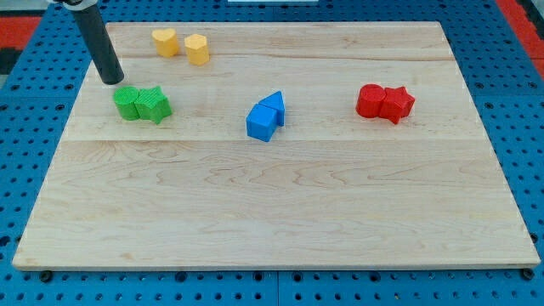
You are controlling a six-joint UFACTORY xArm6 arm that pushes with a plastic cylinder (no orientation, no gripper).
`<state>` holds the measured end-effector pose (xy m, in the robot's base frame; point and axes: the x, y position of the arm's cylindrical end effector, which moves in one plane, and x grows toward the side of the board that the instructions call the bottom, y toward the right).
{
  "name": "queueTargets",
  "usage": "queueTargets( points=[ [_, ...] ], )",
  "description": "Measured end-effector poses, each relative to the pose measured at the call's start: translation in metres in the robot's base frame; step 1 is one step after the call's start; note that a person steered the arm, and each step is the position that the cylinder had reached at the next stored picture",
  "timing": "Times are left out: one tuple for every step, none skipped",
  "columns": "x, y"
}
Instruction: Point your arm close to green blocks
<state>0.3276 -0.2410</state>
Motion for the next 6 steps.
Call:
queueTargets(
  points=[
    [0.0,0.0],
    [0.0,0.0],
    [0.006,0.008],
    [0.02,0.026],
    [0.038,0.041],
    [0.037,0.043]
  ],
)
